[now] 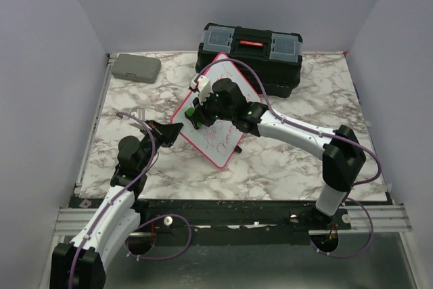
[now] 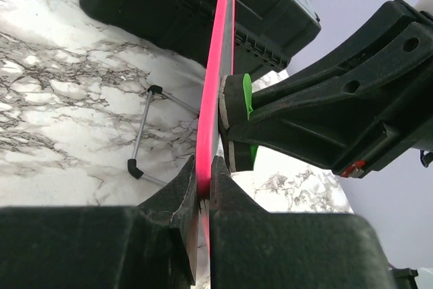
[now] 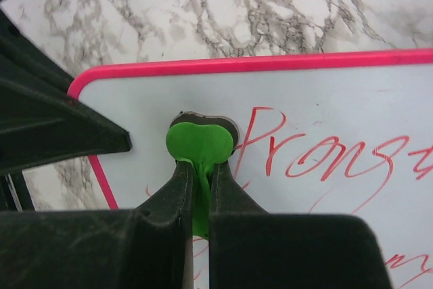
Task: Erase the whiteboard
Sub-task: Erase the whiteboard at the whiteboard stand.
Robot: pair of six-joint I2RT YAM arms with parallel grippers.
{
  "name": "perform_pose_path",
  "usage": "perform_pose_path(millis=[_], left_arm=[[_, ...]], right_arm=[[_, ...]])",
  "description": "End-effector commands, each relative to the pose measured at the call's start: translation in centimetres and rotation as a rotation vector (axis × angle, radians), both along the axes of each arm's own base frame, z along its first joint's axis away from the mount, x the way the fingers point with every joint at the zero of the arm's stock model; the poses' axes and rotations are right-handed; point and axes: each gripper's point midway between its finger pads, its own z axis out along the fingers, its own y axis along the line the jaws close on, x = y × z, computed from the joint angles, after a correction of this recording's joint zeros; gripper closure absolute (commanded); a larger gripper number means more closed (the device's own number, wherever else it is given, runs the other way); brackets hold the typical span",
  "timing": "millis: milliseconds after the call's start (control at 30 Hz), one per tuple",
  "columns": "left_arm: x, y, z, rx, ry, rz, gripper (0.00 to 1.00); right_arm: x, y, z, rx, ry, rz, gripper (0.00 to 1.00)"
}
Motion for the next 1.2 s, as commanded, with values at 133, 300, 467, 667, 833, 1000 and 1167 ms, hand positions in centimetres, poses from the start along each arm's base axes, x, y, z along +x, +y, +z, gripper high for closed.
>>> perform_pose_path(millis=[133,300,467,667,833,1000,1167], left_arm=[[-1.6,-2.0,2.1,0.038,-0.092,-0.141,1.0],[-1.6,-1.9,2.0,0.042,-0.094,-0.135,1.0],[-1.6,-1.9,2.0,0.042,-0.091,-0.137,1.0],[-1.8,-2.0,1.6,0.042,-0.088,-0.142,1.0],[-1.9,-1.9,1.6,0.041,-0.089,-0.14,1.0],[-2.0,-1.9,1.6,0.049,-0.092,-0.138,1.0],[-2.0,-1.8,1.6,0.052,-0.096,-0.137,1.0]], right_arm=[[-6.0,0.0,-6.8,-0.158,0.115,0.444,0.99],[-7.3,0.1,-6.6,-0.162,0.102,0.521,0.99],[-4.7,0.4,-5.7,-0.149,0.058,0.37,1.0],[2.4,0.6,-2.0,-0.103,-0.056,-0.012,0.99],[4.6,-0.2,-2.8,-0.139,-0.05,-0.156,0.99],[4.6,-1.6,-4.6,-0.176,-0.031,-0.183,0.99],[3.8,-3.0,-5.8,-0.225,-0.013,-0.122,1.0]])
